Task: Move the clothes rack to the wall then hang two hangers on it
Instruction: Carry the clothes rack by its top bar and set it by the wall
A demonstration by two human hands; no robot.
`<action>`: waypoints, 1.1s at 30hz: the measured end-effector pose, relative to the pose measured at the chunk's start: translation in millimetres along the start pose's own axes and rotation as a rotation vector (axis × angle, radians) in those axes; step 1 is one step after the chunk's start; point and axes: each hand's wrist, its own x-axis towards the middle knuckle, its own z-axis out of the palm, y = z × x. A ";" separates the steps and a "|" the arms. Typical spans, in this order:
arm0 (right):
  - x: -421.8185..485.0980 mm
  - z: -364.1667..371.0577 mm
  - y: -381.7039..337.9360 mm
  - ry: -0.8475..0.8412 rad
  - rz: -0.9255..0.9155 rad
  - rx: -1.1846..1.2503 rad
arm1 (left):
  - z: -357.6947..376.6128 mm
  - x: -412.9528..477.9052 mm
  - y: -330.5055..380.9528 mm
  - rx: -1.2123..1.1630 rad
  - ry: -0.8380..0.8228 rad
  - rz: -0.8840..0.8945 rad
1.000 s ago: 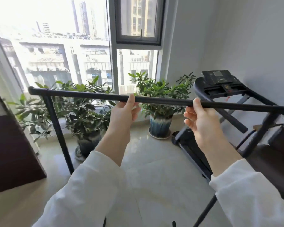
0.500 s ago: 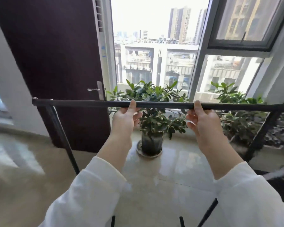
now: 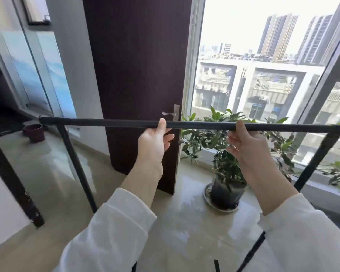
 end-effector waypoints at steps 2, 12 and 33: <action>8.7 26.0 6.2 -0.036 0.010 0.022 | -16.5 20.4 5.6 0.006 0.028 0.011; 52.9 168.0 54.3 -0.250 0.080 0.023 | -112.4 102.9 24.2 0.008 0.289 0.063; -29.6 453.7 111.0 -0.814 0.198 0.064 | -352.0 107.2 100.2 -0.026 0.849 0.164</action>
